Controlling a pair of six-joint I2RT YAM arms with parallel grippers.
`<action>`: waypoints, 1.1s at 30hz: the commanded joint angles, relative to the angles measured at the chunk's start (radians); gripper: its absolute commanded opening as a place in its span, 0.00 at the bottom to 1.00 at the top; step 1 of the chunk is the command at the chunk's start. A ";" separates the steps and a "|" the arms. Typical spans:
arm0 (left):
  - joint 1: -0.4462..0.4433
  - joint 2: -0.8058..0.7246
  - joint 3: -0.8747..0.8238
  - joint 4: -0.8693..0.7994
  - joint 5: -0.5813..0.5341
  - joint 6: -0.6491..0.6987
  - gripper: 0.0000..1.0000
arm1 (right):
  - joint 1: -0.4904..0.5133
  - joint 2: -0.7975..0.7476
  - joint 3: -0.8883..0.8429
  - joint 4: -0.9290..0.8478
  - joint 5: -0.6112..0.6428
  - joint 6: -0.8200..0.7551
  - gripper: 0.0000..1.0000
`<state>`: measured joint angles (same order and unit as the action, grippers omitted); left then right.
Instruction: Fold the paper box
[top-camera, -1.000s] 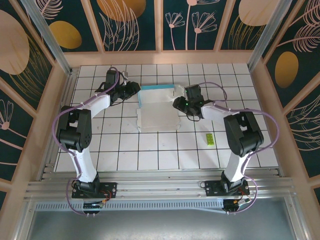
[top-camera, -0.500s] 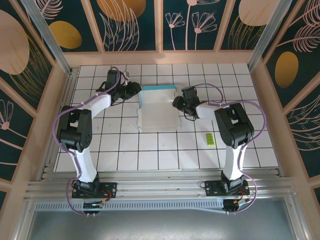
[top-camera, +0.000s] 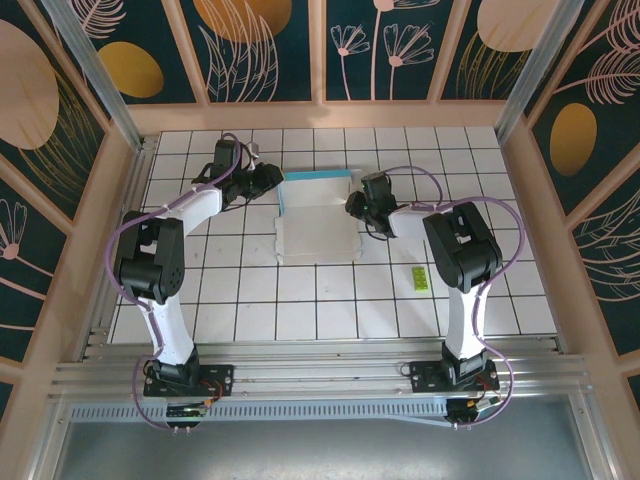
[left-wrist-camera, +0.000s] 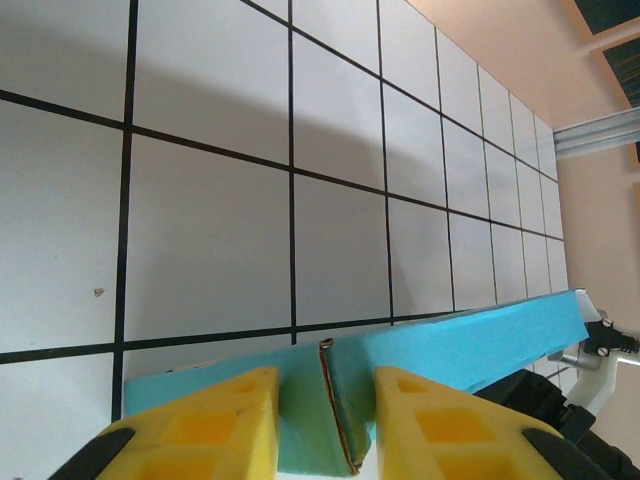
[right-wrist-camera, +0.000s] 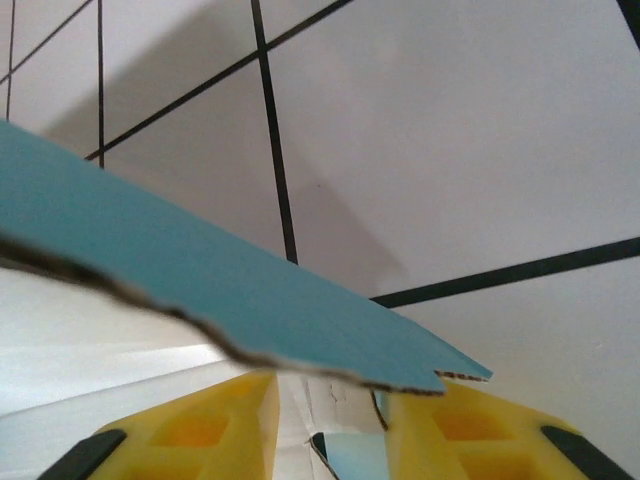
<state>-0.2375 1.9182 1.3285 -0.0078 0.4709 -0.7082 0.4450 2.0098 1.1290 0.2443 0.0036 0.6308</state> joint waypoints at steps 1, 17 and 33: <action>-0.015 0.030 -0.008 -0.078 0.009 0.029 0.27 | 0.012 0.004 0.010 0.074 0.021 -0.046 0.30; -0.017 0.033 -0.002 -0.080 0.015 0.038 0.27 | 0.055 0.071 0.015 0.117 -0.103 -0.094 0.22; -0.017 0.035 0.005 -0.093 0.002 0.031 0.27 | 0.041 -0.236 -0.154 0.122 -0.031 -0.255 0.42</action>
<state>-0.2379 1.9182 1.3300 -0.0116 0.4713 -0.6952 0.4908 1.8786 1.0164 0.3584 -0.0666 0.4725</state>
